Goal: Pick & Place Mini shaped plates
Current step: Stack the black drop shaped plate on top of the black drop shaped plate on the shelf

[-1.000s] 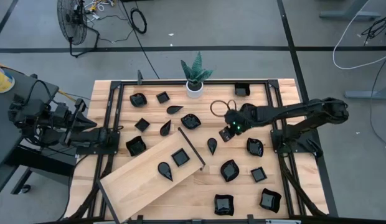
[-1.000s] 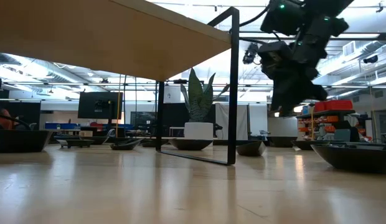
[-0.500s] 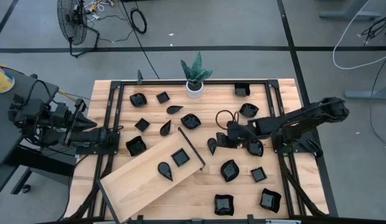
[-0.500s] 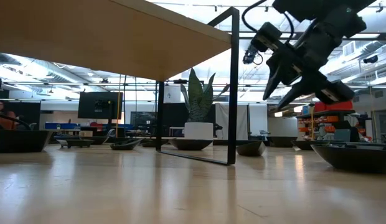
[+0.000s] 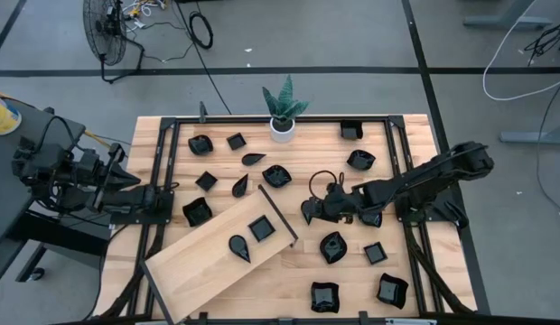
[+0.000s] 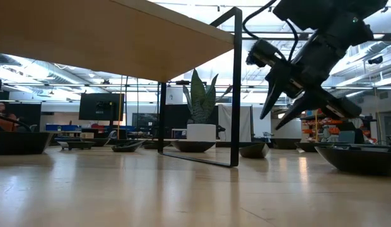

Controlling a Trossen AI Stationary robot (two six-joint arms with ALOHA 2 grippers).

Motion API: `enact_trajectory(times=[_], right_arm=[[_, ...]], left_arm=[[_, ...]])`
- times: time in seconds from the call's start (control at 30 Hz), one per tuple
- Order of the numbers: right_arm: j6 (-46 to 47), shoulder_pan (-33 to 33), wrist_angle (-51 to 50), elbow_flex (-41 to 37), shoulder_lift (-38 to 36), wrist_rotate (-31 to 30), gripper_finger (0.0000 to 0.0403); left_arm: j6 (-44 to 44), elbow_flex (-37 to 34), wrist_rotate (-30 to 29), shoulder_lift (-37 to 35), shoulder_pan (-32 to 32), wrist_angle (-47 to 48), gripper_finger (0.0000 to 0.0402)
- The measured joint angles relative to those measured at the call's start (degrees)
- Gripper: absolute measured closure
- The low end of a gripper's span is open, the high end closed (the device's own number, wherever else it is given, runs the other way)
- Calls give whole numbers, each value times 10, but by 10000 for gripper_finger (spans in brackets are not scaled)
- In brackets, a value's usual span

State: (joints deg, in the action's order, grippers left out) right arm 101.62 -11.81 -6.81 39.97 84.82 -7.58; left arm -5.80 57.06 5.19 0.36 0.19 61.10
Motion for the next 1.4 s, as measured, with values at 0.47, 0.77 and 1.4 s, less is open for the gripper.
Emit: enact_trajectory(times=[0.47, 0.77, 1.4], right_arm=[[-1, 0, 17, 0, 27, -2, 279], [17, 0, 16, 0, 45, -6, 279], [74, 8, 49, 0, 86, -19, 280]], left_arm=[[0, 0, 0, 0, 0, 0, 383], [0, 0, 0, 0, 0, 0, 383], [0, 0, 0, 0, 0, 0, 383]])
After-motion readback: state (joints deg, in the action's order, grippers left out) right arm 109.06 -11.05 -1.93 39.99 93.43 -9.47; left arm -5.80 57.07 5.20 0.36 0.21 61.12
